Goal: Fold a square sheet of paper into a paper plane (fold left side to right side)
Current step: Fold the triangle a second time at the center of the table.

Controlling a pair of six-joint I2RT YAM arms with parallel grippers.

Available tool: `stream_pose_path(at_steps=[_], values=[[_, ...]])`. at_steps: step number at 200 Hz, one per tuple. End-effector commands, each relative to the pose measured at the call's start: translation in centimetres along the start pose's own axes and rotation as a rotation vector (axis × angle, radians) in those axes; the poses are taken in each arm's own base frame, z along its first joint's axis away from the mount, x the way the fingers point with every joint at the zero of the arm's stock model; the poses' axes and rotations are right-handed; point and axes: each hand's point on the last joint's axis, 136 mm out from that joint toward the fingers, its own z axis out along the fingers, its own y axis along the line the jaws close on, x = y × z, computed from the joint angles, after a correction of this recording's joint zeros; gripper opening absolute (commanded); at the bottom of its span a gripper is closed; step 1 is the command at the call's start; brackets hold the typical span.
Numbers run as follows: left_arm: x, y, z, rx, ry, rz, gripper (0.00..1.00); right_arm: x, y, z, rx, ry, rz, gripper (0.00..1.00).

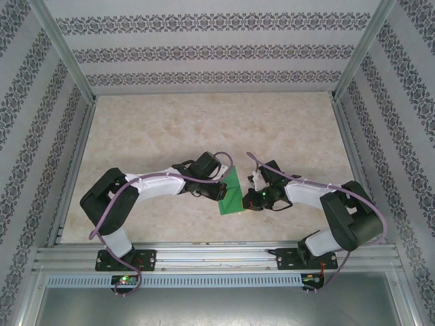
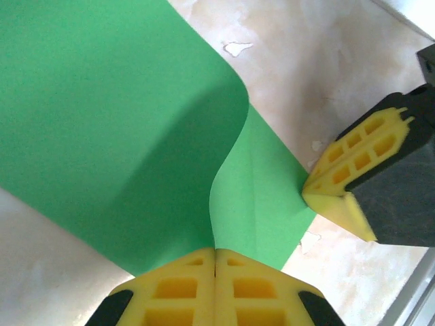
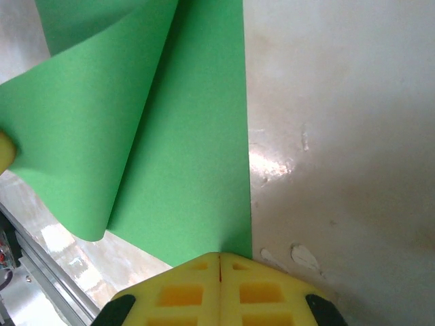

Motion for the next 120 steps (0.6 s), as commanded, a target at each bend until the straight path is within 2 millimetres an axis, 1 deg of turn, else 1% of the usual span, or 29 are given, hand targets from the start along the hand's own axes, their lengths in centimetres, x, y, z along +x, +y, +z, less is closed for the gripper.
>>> stream_pose_path(at_steps=[1,35,120], values=[[-0.6,0.4,0.3,0.009,-0.002,0.018,0.0,1.0,-1.7,0.4,0.062,0.041,0.034,0.0],[-0.4,1.2,0.7,-0.007,0.007,0.01,0.0,1.0,-1.7,0.4,0.06,0.041,0.034,0.0],[-1.1,2.3,0.6,-0.035,-0.01,0.002,0.0,1.0,-1.8,0.5,0.062,0.044,0.033,0.0]])
